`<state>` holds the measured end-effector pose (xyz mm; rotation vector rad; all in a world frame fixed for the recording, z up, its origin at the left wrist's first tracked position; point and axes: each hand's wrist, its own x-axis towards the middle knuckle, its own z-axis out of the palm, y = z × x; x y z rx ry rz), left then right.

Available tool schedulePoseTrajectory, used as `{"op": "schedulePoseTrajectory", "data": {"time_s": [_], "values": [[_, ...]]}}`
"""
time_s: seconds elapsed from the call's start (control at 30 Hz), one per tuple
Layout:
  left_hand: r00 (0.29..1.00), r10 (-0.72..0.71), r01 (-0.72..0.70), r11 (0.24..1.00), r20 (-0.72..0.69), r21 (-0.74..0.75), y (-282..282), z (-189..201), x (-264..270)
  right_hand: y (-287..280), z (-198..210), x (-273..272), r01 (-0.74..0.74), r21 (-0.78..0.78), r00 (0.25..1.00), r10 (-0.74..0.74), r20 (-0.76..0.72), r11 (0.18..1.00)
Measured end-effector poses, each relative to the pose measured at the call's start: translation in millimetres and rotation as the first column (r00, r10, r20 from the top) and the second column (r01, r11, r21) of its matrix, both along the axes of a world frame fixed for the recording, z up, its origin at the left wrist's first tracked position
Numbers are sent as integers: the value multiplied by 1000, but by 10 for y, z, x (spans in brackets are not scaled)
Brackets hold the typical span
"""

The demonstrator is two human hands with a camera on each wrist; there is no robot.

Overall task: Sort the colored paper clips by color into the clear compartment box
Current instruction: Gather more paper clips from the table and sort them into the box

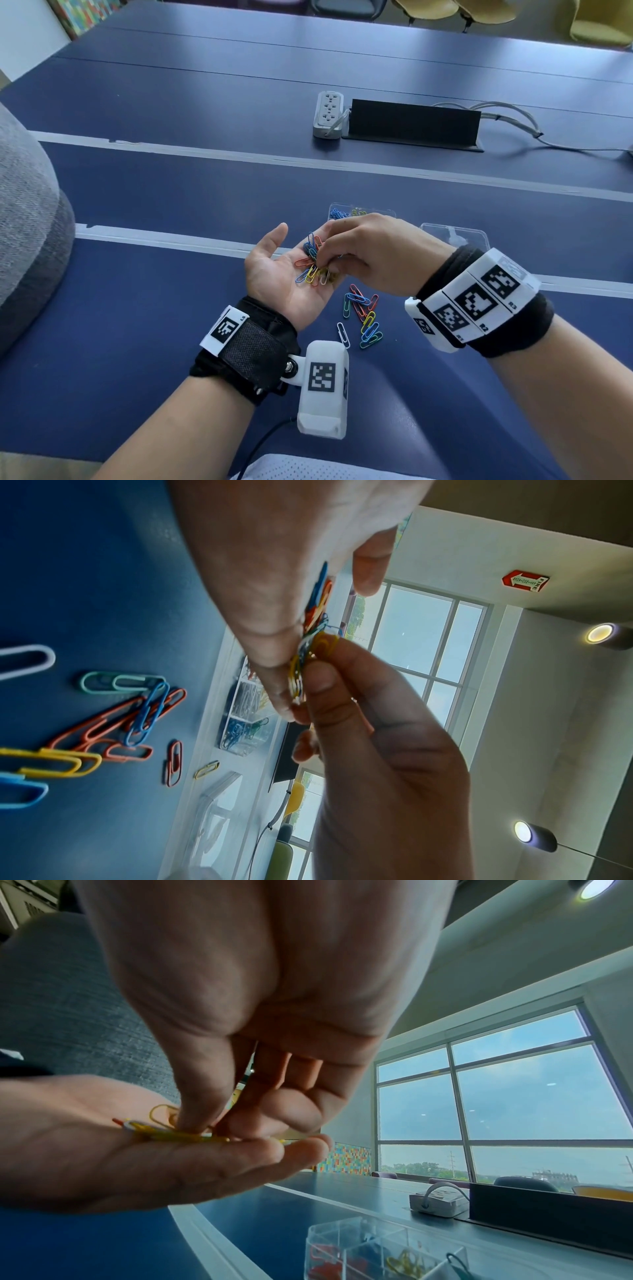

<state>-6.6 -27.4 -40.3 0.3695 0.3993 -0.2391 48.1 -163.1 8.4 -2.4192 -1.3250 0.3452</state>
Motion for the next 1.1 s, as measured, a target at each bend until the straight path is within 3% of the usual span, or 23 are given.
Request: {"op": "schedulePoseTrajectory", "data": {"time_s": [0.27,0.57,0.77,1.1], "values": [[1000,-15,15,1000,6,0,58,5,-10,-20,25,8,-29,11,1000,29,-11,1000],[999,22,-22,1000,26,9,25,26,-2,89,23,-11,-18,126,1000,17,8,992],[999,3,-2,999,-35,45,11,22,-8,217,68,-64,-54,-86,995,60,75,995],[995,45,-42,998,-87,36,47,-24,7,255,26,-75,-75,-147,980,100,170,986]]}}
